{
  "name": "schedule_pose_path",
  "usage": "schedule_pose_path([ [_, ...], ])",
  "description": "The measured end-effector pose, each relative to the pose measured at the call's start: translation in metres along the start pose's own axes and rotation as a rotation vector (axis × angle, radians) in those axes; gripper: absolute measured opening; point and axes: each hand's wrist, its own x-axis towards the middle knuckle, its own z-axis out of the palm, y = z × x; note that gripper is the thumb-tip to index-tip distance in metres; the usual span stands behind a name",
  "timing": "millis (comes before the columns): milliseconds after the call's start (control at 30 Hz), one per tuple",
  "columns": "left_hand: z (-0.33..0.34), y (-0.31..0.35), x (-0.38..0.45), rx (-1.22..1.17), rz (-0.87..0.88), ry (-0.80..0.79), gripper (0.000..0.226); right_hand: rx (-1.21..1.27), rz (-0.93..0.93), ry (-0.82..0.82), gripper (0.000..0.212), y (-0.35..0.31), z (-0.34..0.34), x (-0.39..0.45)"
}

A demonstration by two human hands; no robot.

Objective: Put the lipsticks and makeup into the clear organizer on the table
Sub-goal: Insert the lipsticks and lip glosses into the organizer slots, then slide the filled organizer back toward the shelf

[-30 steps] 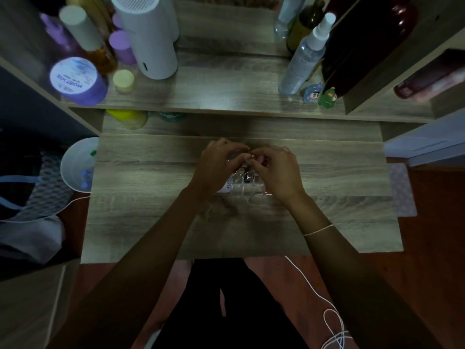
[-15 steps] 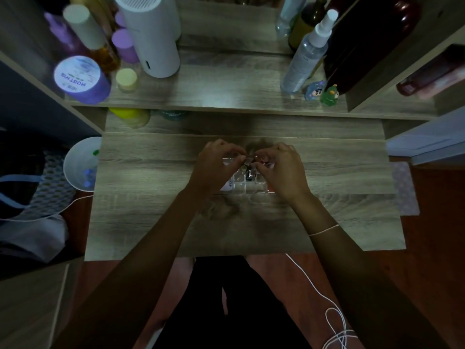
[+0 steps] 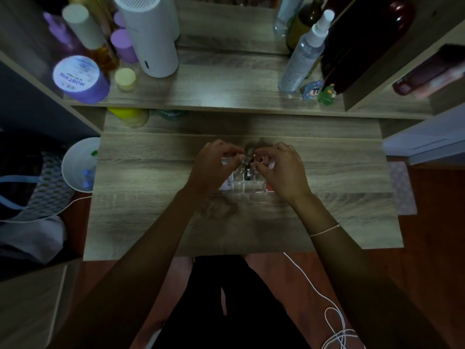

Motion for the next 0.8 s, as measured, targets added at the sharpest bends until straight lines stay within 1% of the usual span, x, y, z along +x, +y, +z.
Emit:
schedule_pose_path([
  [67,-0.002,0.002,0.0,-0.007,0.0,0.002,0.023,0.011,-0.005,-0.001,0.028,0.001,-0.001,-0.002],
  [133,-0.005,0.004,-0.001,-0.033,-0.003,0.028,0.026,0.068,-0.012,0.055,0.029,0.002,-0.003,-0.006],
  [167,-0.007,0.004,-0.003,-0.037,-0.005,0.06,0.029,0.122,-0.013,0.118,0.028,0.004,-0.006,-0.01],
  [233,-0.01,0.002,-0.009,-0.026,-0.027,0.156,0.036,0.221,0.004,0.296,0.024,0.01,-0.012,-0.021],
  [267,-0.011,0.001,-0.015,-0.016,-0.056,0.205,0.04,0.255,0.034,0.393,0.022,0.015,-0.013,-0.028],
  [333,-0.01,-0.002,-0.034,-0.003,-0.139,0.282,0.047,0.312,0.156,0.556,0.023,0.03,-0.012,-0.043],
  [367,-0.008,-0.004,-0.045,-0.006,-0.186,0.308,0.05,0.336,0.237,0.6,0.024,0.039,-0.009,-0.051],
  [400,-0.005,-0.006,-0.056,-0.015,-0.227,0.316,0.054,0.351,0.319,0.608,0.025,0.048,-0.004,-0.058],
  [433,-0.002,-0.007,-0.068,-0.029,-0.257,0.3,0.06,0.351,0.393,0.579,0.028,0.058,0.002,-0.065],
  [500,0.007,-0.011,-0.087,-0.063,-0.3,0.221,0.075,0.339,0.482,0.434,0.036,0.071,0.014,-0.078],
  [567,0.017,-0.016,-0.096,-0.103,-0.375,0.151,0.073,0.348,0.467,0.275,0.041,0.074,0.024,-0.086],
  [633,0.026,-0.022,-0.1,-0.134,-0.464,0.085,0.072,0.324,0.401,0.172,0.044,0.073,0.033,-0.09],
  [700,0.03,-0.029,-0.099,-0.172,-0.48,0.027,0.067,0.284,0.403,0.133,0.05,0.073,0.039,-0.09],
  [800,0.026,-0.032,-0.097,-0.213,-0.371,0.027,0.052,0.264,0.426,0.148,0.053,0.074,0.043,-0.09],
])
